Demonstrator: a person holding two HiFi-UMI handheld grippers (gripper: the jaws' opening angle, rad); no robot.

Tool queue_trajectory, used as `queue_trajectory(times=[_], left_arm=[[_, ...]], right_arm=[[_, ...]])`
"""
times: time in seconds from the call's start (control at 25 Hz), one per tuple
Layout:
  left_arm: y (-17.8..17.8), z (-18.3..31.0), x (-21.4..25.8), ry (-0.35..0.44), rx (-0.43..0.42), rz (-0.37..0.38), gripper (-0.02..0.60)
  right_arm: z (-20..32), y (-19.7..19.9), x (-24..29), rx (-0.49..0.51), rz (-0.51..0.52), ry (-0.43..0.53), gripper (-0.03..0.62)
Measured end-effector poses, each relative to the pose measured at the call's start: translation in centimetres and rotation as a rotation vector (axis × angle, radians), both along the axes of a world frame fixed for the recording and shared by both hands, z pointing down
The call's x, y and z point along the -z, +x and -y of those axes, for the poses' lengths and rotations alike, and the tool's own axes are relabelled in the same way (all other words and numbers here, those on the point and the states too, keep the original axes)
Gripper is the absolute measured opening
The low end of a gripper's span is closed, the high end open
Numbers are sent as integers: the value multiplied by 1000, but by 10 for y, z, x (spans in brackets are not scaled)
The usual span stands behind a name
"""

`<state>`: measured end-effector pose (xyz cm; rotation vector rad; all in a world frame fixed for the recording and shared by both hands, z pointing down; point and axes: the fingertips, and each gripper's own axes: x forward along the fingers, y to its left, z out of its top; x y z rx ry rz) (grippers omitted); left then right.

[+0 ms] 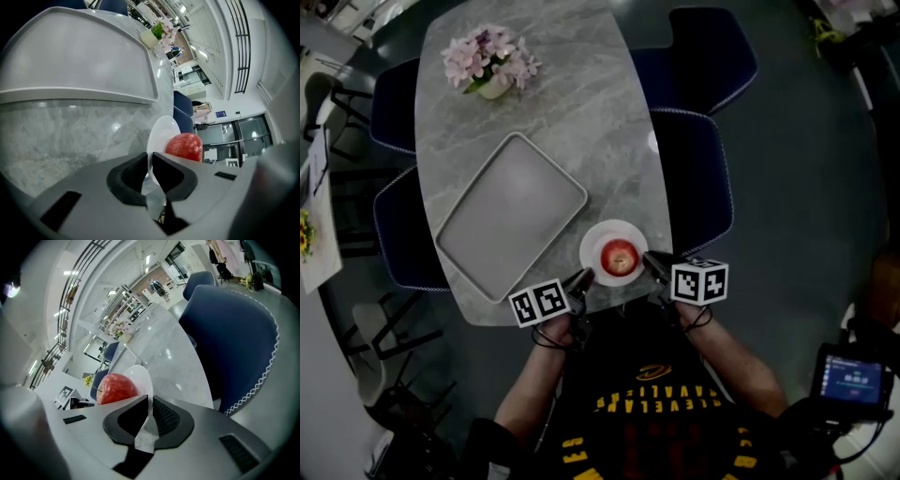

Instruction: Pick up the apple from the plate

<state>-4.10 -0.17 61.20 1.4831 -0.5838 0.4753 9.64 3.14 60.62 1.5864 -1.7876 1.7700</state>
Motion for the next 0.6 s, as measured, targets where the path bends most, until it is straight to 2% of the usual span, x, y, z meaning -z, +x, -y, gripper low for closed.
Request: queue_trajectory(times=[0.6], left_arm=[[24, -21, -28, -29, -60, 28, 37]], right_arm=[[-26, 21, -25, -52, 0, -35, 41]])
